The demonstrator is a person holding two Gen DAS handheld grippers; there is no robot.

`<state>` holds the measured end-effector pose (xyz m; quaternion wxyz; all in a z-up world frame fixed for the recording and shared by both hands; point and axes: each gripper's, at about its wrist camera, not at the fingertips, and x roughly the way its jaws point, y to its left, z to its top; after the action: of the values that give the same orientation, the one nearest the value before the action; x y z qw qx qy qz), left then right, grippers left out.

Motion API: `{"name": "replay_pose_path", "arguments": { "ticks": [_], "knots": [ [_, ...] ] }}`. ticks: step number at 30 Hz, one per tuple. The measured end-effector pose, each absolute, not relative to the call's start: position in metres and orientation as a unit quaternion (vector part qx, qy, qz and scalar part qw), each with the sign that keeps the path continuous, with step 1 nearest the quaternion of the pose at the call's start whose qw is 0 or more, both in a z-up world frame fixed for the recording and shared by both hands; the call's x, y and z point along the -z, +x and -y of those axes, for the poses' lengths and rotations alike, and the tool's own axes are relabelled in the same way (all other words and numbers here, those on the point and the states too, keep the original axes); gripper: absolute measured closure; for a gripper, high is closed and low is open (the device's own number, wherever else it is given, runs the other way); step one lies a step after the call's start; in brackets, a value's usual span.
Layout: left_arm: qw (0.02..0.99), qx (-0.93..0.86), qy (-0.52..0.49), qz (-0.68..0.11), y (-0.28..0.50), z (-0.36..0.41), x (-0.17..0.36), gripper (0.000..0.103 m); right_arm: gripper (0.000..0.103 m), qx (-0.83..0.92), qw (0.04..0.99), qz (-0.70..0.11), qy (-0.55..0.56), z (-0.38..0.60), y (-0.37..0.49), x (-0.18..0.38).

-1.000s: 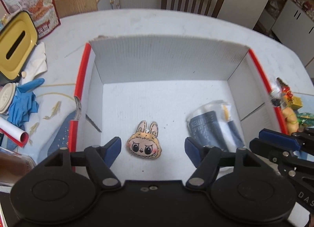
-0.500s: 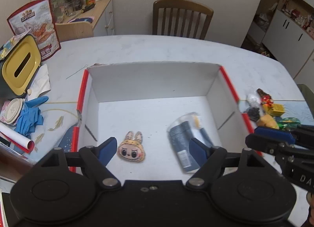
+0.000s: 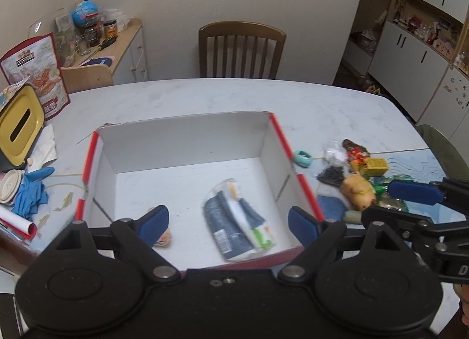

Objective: Organize objects
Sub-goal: 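Move both tools back from the box to the item pile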

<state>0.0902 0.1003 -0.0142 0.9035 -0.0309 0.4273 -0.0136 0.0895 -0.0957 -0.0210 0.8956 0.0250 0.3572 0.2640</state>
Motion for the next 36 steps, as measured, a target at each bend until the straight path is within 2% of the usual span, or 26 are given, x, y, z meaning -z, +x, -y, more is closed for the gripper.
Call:
{"name": "replay_pose_path", "arguments": {
  "ticks": [5,16,36],
  "knots": [
    [0.906,0.023,-0.028,-0.421,0.086,-0.075,0.013,0.01,0.03,-0.253,0.903,-0.347,0.03,0.129,0.08,0.017],
    [0.906,0.036,-0.019,-0.421,0.083,-0.013,0.019,0.001,0.03,-0.215,0.909,-0.354,0.04,0.212,0.074,0.03],
    [0.893,0.033,-0.019,-0.448,0.12,0.067,0.069,0.001,0.03,-0.166,0.908,-0.381,0.043,0.319,0.093,0.067]
  ]
}}
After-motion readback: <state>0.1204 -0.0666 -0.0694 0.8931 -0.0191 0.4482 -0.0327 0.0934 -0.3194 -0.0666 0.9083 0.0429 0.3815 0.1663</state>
